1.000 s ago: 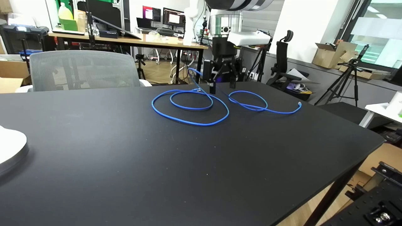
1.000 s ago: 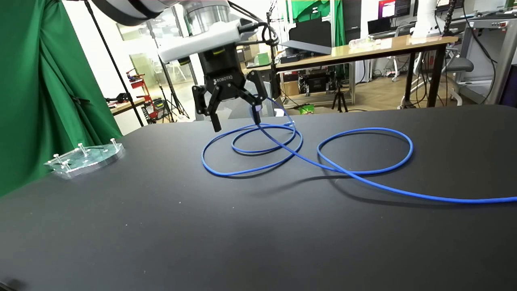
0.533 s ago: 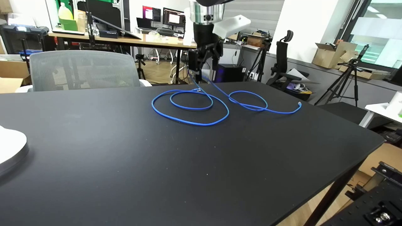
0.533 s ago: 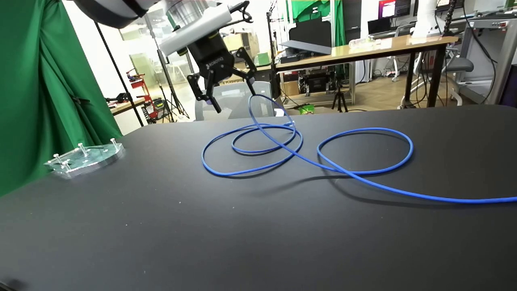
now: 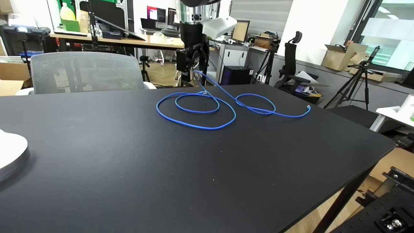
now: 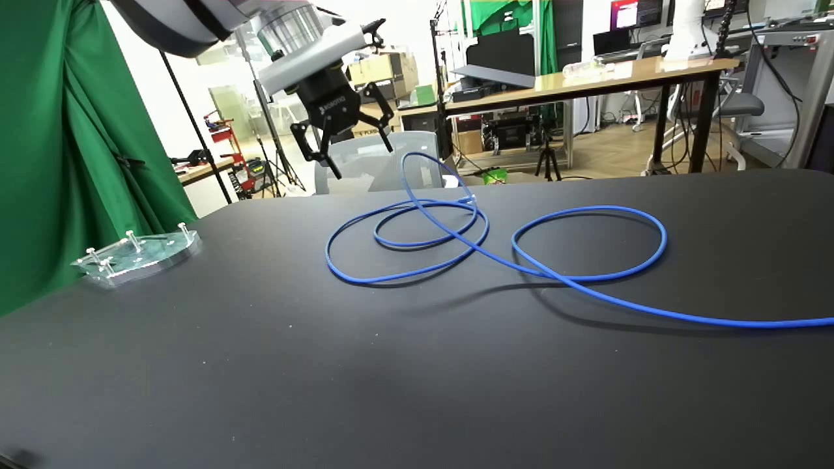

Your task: Move the cable to the left

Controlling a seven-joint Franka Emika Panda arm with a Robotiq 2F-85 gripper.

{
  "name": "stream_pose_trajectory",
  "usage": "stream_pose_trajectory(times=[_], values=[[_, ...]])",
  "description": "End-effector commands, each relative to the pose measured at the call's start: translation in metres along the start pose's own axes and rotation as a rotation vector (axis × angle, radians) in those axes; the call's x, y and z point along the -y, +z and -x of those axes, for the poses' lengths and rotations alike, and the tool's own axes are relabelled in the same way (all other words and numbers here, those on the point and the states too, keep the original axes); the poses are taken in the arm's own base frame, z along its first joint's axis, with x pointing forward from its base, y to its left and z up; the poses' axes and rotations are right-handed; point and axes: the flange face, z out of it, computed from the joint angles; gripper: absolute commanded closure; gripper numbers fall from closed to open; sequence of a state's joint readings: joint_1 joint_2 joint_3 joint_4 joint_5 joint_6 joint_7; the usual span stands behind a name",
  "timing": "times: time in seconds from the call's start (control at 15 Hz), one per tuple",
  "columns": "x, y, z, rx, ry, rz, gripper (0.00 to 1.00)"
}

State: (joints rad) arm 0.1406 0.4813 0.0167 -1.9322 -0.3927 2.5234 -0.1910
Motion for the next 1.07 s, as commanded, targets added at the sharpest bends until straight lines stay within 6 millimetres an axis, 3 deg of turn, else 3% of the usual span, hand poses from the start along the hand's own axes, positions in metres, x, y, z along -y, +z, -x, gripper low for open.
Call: stream_pose_trajectory(times=[0.0,0.67,1.0], values=[[-0.013,0.021,-0.011,-0.002,-0.04,-0.047,0.0],[-0.023,0.075,-0.015,0.07,-0.187,-0.213,0.0],[-0.022,0.09,-0.019,0.113,-0.238,-0.248,0.0]])
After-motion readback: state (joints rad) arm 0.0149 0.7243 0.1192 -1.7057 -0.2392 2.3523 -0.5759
